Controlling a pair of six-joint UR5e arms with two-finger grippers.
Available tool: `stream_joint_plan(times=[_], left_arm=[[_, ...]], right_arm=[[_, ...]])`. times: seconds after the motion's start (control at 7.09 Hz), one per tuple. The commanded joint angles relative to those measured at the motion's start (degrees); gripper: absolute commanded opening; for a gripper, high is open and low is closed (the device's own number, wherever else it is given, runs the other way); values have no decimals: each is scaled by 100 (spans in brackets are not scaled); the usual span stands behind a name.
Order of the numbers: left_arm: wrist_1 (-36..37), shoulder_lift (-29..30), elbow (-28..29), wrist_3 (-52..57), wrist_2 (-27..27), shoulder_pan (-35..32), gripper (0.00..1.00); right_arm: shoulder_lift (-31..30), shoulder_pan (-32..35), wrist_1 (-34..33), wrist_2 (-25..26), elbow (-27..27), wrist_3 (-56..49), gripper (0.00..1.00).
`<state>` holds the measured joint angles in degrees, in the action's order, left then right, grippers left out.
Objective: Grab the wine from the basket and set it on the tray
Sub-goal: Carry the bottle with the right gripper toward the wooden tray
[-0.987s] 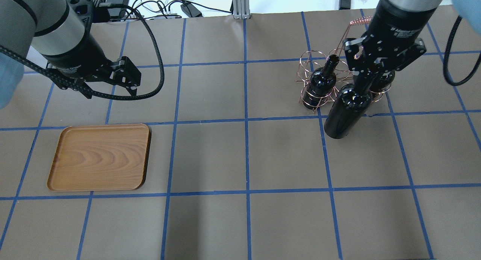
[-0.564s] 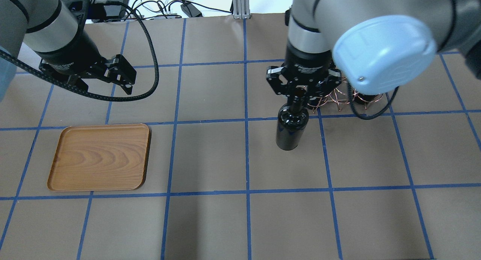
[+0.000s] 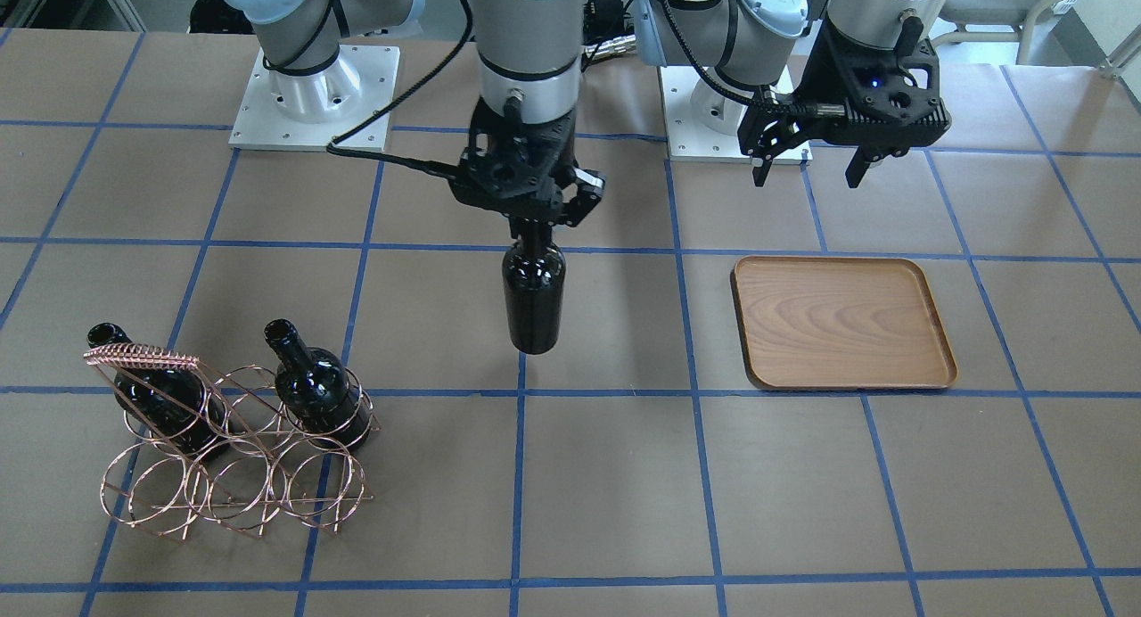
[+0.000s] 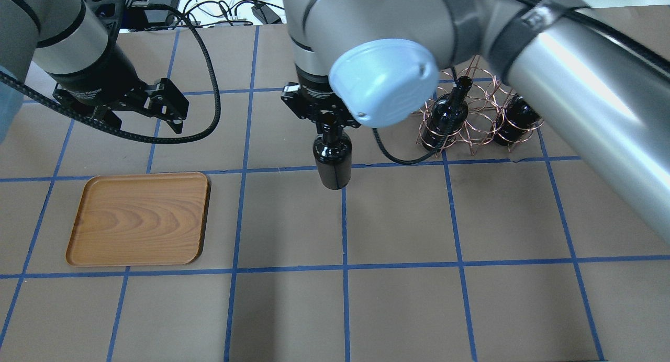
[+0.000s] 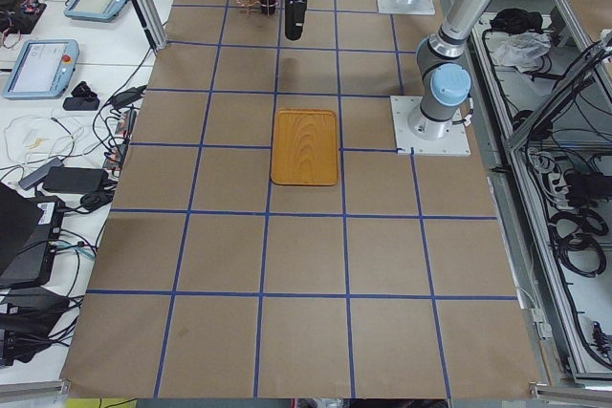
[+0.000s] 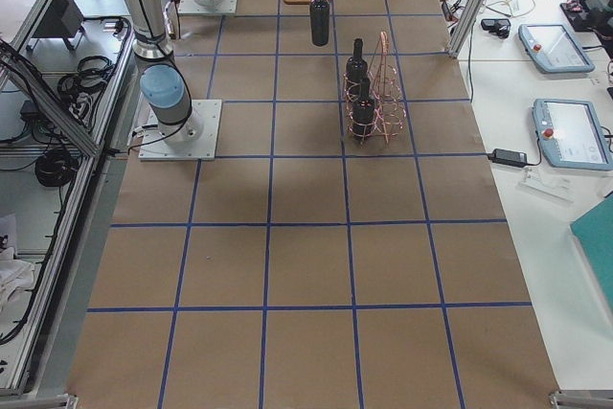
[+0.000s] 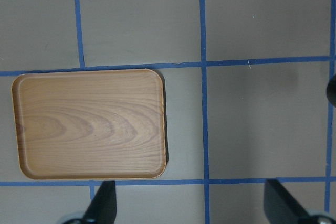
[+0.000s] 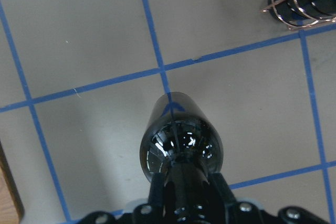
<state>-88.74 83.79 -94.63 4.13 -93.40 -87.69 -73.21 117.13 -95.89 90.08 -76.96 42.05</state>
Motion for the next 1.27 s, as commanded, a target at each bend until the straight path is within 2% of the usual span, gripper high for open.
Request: stream_joint_plan(times=[0.0,0.42,1.13], left_arm=[[-3,-12,-2,0,-12,6,100],[-3,-3,-20,0,-65,-21,100],[-12,-3,-20,1,-73,-12,100]], right_arm=[[631,318,-296,-26,620,932,10],[799,512,-596,-17,647,1226,9],[799,530,-606,-26,656,1384,9]])
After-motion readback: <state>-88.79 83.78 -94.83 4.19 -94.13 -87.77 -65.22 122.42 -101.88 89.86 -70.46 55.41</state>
